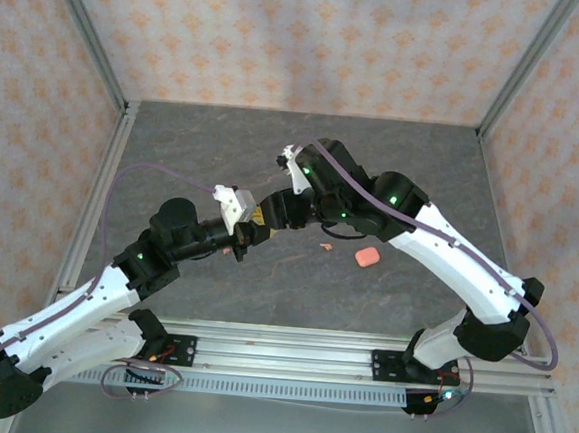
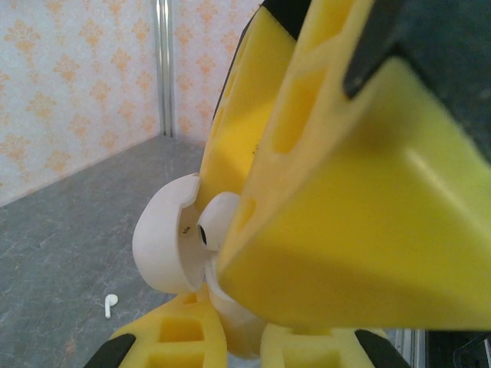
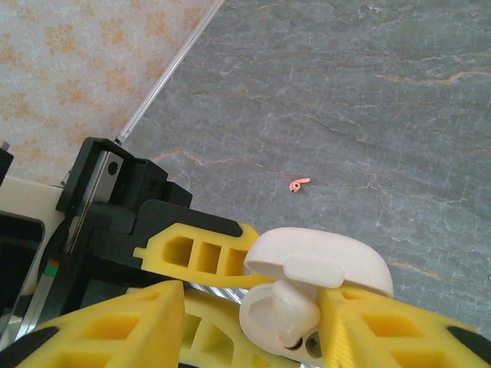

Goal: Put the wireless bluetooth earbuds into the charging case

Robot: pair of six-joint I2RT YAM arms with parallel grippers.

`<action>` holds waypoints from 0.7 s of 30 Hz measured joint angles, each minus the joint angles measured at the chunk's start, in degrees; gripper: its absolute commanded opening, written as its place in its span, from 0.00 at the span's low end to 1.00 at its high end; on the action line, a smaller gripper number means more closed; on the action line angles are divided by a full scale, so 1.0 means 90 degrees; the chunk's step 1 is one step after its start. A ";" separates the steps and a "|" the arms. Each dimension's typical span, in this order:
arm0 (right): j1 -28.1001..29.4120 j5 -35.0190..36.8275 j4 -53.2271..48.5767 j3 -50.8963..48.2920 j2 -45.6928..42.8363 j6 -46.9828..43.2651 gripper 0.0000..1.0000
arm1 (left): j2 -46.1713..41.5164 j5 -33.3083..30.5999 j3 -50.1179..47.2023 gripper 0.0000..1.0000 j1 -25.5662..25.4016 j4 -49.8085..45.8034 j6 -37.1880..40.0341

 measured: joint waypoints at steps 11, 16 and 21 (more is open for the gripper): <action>0.0019 0.0100 -0.0306 0.0308 0.0143 0.0214 0.54 | 0.0000 0.0002 0.0002 0.01 0.0000 -0.0002 -0.0002; 0.0029 0.0100 -0.0289 0.0306 0.0097 0.0364 0.56 | 0.0000 0.0002 0.0002 0.00 0.0000 -0.0005 -0.0051; 0.0029 0.0117 -0.0272 0.0306 -0.0022 0.0505 0.56 | 0.0000 0.0002 0.0002 0.00 0.0000 -0.0005 -0.0053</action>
